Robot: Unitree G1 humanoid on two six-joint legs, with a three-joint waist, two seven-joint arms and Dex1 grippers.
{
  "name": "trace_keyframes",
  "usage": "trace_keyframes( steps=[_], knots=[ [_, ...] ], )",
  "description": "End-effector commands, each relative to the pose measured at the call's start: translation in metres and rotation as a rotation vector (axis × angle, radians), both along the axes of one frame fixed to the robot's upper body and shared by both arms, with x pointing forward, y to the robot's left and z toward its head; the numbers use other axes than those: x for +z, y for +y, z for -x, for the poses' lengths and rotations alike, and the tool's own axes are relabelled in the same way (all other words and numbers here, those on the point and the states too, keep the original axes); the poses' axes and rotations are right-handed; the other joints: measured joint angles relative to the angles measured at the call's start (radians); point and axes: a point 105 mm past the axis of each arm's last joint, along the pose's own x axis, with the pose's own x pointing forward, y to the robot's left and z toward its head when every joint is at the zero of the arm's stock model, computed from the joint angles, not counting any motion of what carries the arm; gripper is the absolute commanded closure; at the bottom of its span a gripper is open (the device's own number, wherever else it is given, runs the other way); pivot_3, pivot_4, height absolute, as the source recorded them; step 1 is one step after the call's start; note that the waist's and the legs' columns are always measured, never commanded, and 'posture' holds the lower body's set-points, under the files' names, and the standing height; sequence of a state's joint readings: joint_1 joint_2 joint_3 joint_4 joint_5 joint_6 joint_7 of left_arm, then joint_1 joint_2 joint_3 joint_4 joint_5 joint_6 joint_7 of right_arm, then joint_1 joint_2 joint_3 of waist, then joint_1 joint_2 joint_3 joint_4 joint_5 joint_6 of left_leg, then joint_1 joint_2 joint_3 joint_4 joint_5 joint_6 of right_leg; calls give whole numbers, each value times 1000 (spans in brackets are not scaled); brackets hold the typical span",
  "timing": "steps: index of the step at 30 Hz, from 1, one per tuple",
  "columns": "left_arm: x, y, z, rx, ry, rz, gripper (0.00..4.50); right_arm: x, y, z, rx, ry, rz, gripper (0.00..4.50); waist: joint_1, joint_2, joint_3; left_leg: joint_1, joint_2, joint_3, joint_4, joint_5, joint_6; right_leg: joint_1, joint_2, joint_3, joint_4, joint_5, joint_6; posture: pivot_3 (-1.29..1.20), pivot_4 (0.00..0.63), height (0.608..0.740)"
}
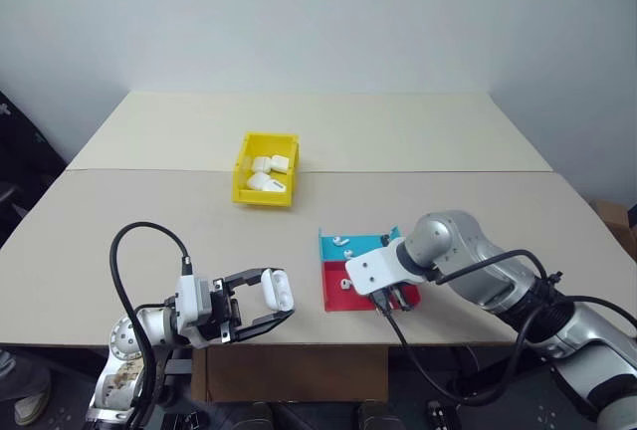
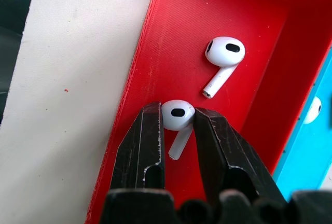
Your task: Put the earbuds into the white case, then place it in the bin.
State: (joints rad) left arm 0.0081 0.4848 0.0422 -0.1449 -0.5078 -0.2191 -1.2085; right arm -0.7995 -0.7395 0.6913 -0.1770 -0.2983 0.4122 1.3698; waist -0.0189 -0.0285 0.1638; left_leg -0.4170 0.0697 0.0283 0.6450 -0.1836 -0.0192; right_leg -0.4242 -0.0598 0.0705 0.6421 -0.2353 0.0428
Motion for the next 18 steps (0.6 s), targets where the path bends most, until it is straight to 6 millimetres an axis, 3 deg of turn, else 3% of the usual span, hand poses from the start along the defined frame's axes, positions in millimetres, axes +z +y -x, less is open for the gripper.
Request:
trace_keyframes(
  steps=[1, 6, 9, 11, 15, 18],
  knots=[
    [9, -2, 2, -14, -52, 3, 1698, 8, 1, 0, -10, -26, -37, 3824, 1, 0, 0, 0, 0, 0, 0, 0, 0, 0, 0, 0, 0, 0, 0, 0, 150, 740],
    [26, -8, -3, -28, -96, 65, 1698, 53, -1, 2, -83, -105, -235, 3824, 5, 0, 0, -1, 0, 0, 0, 0, 0, -1, 0, 0, 0, 0, 0, 0, 150, 740],
    [39, -12, -7, -46, -106, 111, 1698, 110, 1, -1, -194, -179, -616, 3824, 6, 0, 0, -2, 0, 0, 0, 0, 0, 0, 0, 0, 0, 1, 1, 0, 150, 740],
    [43, -13, -8, -50, -91, 120, 1698, 129, 4, 2, -218, -157, -794, 3824, 3, 0, 0, -1, 0, 0, 0, 0, 0, 0, 0, -1, 0, 3, 4, 0, 150, 740],
    [57, -22, -8, -133, -105, 192, 1698, 171, 5, 20, -140, -308, -1157, 3824, 3, 0, 0, -1, 0, -1, -2, 0, 0, 0, 0, -1, 0, 4, 6, 0, 150, 740],
    [63, -31, -12, -176, -100, 212, 1698, 191, 5, 36, -94, -387, -1443, 3824, 4, -1, 0, -2, 0, -1, -2, 0, 0, 0, 0, -1, -1, 3, 6, 0, 150, 740]
  ],
)
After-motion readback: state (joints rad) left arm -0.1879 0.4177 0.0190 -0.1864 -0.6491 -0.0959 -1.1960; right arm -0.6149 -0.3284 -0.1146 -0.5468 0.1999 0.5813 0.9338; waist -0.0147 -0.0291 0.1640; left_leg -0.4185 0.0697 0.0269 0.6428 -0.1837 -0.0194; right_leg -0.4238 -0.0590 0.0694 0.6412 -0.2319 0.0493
